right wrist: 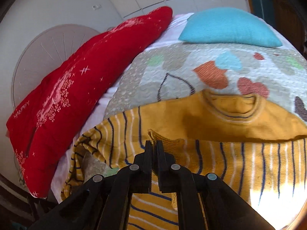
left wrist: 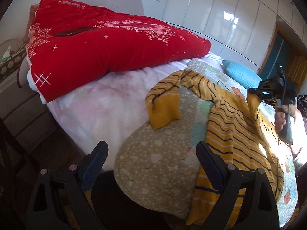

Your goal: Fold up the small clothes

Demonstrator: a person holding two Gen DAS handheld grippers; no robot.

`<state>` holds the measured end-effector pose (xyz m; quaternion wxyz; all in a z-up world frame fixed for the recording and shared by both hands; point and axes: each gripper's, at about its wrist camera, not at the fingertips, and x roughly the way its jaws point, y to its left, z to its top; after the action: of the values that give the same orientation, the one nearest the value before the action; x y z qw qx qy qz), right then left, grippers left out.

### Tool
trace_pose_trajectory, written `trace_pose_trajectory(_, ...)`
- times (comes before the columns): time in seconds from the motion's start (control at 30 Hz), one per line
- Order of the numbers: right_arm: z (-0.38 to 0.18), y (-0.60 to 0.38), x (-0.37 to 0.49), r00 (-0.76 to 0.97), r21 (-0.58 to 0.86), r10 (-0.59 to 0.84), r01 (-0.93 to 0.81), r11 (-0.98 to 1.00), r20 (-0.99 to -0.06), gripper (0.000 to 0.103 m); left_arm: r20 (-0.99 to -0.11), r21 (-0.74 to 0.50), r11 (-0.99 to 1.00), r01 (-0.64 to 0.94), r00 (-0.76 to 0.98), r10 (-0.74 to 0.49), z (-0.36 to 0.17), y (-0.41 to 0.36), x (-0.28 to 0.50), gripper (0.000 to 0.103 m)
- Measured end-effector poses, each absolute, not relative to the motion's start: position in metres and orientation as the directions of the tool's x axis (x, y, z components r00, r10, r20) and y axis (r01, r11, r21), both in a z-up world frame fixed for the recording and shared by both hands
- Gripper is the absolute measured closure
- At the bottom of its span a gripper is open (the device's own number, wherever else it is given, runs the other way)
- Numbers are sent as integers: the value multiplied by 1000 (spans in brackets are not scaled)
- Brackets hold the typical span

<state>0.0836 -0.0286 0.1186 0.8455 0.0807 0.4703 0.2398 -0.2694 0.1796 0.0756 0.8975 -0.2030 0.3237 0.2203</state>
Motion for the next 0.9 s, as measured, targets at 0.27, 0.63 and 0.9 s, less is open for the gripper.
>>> trace_pose_trajectory(0.27,51,82,110,267,275,406,-417,866,-874,94,-679,-248,787,-565,681,274,63,201,-287,11)
trace_pose_trajectory(0.63,107,136,7,287,187,513,-701,688,-809,43,-689,-286,715,-638,656,309,54,228,-302,11)
trace_pose_trajectory(0.9,86,163,-60,232,166,558,-804,571,-797,43,-698,-297,700,-650,648,306,49,234,-305,11)
